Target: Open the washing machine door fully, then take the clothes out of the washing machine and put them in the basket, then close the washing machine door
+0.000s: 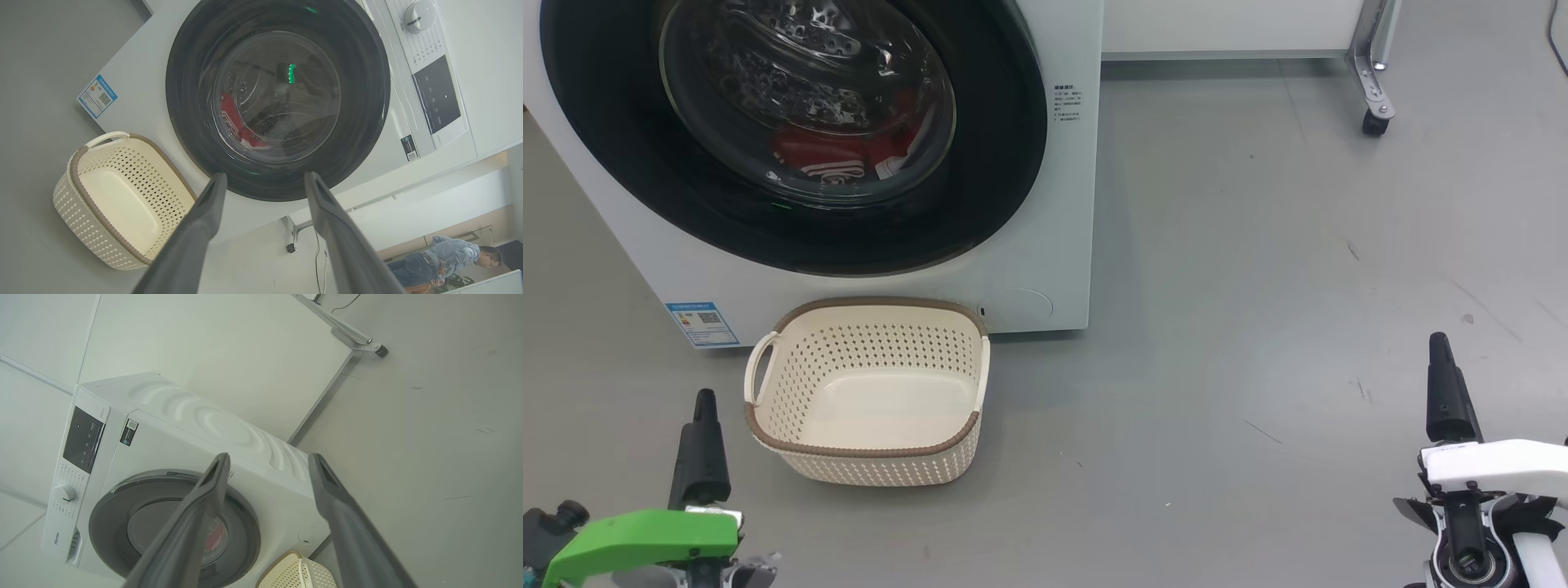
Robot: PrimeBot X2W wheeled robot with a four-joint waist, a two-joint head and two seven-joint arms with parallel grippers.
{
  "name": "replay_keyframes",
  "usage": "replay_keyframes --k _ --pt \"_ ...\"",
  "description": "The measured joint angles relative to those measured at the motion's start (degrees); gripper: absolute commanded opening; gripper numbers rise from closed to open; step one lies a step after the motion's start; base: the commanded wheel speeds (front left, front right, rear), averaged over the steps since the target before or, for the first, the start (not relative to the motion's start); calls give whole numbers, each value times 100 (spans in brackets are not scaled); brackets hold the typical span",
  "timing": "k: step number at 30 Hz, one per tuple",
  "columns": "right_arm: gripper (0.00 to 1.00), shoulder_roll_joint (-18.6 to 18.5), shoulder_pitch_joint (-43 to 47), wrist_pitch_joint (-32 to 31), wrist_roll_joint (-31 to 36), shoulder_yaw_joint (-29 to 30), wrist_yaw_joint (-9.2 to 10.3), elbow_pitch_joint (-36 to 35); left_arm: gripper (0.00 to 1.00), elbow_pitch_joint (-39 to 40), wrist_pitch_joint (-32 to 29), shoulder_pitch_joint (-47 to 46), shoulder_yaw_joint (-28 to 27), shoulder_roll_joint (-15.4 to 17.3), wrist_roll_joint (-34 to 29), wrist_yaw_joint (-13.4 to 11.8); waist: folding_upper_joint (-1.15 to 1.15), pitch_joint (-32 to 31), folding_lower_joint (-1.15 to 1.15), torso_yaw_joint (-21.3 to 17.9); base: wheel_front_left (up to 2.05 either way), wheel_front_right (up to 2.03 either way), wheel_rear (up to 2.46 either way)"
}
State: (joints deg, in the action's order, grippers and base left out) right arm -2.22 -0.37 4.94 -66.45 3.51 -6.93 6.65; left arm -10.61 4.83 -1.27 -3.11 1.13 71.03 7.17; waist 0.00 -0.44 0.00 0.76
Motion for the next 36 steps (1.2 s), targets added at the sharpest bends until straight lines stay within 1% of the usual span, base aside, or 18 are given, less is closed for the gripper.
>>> replay_keyframes --k 3,6,8,10,15,16,17,21,29,32,36 --pt "100 -105 0 64 412 -56 0 -85 100 41 64 1 12 1 -413 0 0 3 0 9 0 0 0" --pt "100 -101 0 102 680 -107 2 -143 100 108 132 0 26 2 -665 0 0 9 0 17 0 0 0" --pt "100 -104 0 154 898 -153 11 -188 100 151 142 1 66 4 -940 0 0 13 0 22 0 0 0" --pt "100 -103 0 196 1089 -205 55 -221 100 190 190 1 136 9 -1258 0 0 18 0 26 0 0 0" --pt "100 -121 1 291 1621 -319 82 -261 100 235 300 2 280 87 -2048 0 0 29 0 32 0 0 0" --pt "100 -131 2 303 1739 -348 115 -265 100 238 308 3 324 89 -2184 0 0 31 0 33 0 0 0" --pt "100 -131 2 303 1739 -348 115 -265 100 238 308 3 324 89 -2184 0 0 31 0 33 0 0 0" --pt "100 -167 6 380 2184 -464 165 -269 100 238 392 9 411 89 -2746 0 0 39 0 35 0 0 0" --pt "100 -189 68 538 2970 -625 358 -268 100 230 545 14 635 145 -3882 -91 0 57 0 39 0 0 0" --pt "100 -189 87 603 3241 -673 421 -246 100 209 610 17 703 142 -4220 -171 0 63 0 41 0 0 0" --pt "100 -192 98 673 3572 -762 564 -137 100 176 692 24 787 146 -4752 -289 0 69 0 42 0 0 0"
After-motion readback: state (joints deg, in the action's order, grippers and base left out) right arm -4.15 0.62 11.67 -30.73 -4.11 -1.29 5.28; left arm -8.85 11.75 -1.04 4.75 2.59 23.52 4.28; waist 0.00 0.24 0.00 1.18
